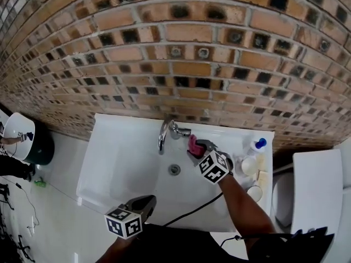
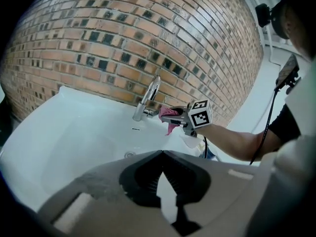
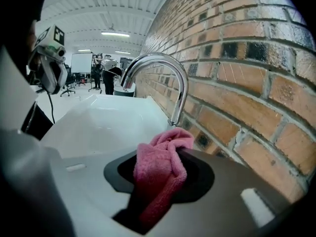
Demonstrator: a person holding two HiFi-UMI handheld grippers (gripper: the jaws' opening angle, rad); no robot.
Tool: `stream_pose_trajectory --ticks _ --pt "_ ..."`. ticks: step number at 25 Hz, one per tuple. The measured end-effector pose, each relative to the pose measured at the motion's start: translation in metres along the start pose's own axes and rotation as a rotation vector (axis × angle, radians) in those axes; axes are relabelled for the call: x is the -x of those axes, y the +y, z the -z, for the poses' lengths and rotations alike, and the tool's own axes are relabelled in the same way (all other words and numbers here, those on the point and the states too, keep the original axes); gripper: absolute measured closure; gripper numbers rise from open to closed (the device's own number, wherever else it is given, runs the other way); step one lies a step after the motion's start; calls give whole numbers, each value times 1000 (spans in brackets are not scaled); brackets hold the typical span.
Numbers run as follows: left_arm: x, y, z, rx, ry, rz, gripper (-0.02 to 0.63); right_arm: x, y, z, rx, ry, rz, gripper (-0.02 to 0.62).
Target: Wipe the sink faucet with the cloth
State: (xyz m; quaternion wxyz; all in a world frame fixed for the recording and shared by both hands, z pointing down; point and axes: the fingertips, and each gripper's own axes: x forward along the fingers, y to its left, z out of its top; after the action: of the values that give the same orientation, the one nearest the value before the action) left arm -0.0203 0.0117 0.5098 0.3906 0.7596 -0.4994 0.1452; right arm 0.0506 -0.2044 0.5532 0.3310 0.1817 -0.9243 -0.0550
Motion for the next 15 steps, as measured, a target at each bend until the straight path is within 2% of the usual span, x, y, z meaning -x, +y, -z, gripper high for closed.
stream_pose_trajectory --ticks 3,5,9,15 --pt "-1 2 -3 -9 6 31 603 3 14 -4 -71 -30 -21 465" --pt "-2 7 -4 -18 18 56 603 4 22 -10 -178 -76 -34 465" --pt "-7 22 -10 -41 54 114 603 -1 30 -17 -449 -174 -27 465" --pt "-7 50 -20 -68 105 202 603 -19 28 -22 -929 -359 36 463"
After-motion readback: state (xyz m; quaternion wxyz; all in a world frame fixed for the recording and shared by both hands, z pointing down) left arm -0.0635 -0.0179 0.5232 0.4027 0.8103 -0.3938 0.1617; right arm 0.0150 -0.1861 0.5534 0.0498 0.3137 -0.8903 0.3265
